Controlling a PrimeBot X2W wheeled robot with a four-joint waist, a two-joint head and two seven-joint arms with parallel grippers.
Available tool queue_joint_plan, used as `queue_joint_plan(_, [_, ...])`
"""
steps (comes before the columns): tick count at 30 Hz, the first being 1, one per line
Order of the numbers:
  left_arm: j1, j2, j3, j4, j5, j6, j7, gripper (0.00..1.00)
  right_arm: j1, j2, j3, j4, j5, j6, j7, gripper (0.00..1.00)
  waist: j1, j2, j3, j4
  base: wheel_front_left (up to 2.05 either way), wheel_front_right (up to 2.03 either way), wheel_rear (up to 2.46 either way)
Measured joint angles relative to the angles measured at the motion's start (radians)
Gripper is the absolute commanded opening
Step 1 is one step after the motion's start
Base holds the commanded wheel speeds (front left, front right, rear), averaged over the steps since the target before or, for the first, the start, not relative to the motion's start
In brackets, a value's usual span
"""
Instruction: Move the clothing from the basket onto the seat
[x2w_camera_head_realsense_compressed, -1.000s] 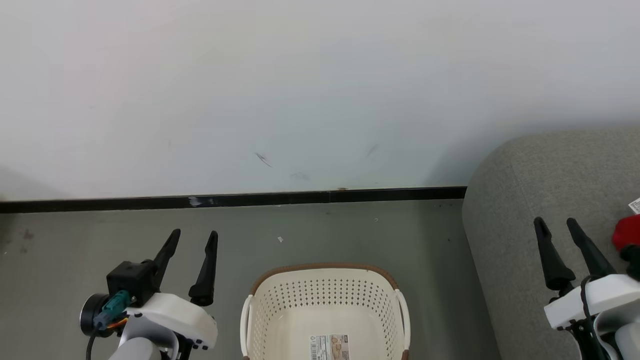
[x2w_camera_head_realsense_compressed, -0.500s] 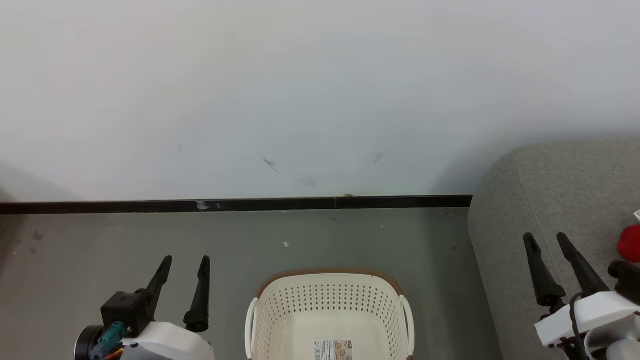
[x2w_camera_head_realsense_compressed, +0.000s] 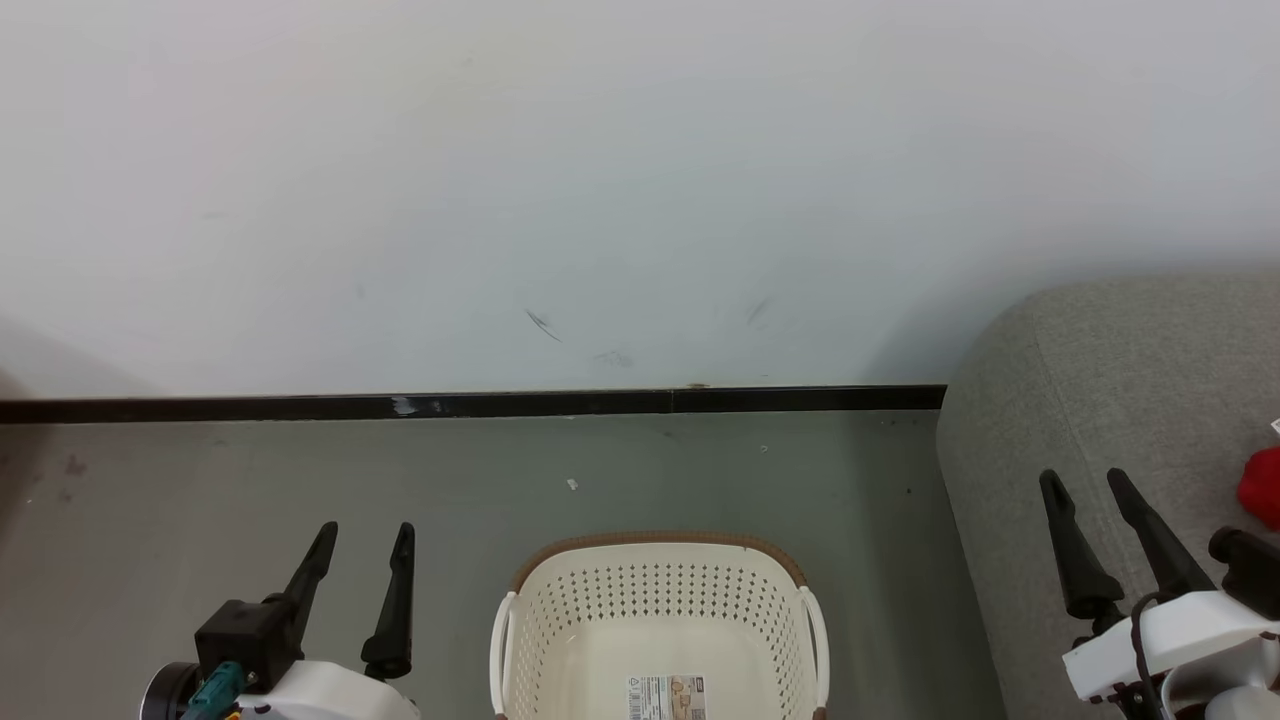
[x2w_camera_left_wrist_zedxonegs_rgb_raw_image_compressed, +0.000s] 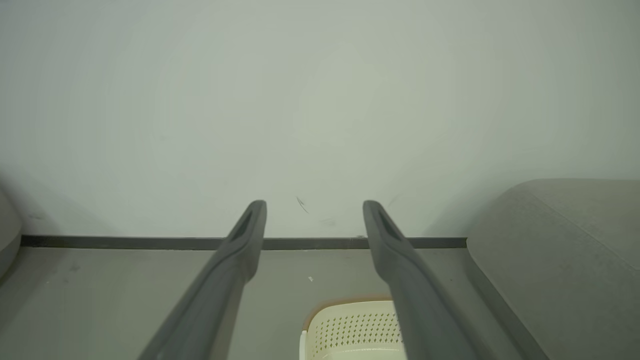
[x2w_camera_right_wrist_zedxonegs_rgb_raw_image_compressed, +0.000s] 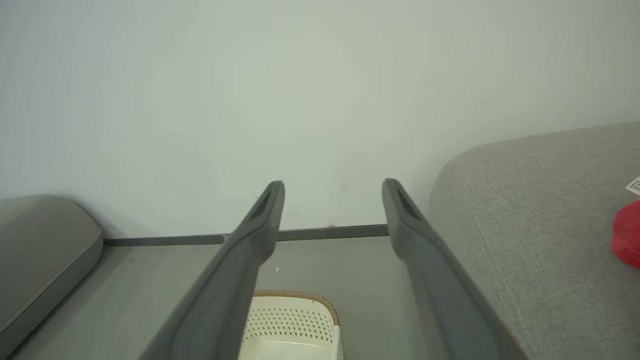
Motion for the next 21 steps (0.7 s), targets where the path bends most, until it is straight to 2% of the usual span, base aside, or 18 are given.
queue_joint_plan(21, [0.03,-0.025,0.045,-0.013,0.046,-0.028,0.0,1.0,0.013,0.018,-0.018,-0.023,-0.018,0.0,0.0,1.0,0.0001,0.0,0.0,-0.005,0.0,0.0,0.0])
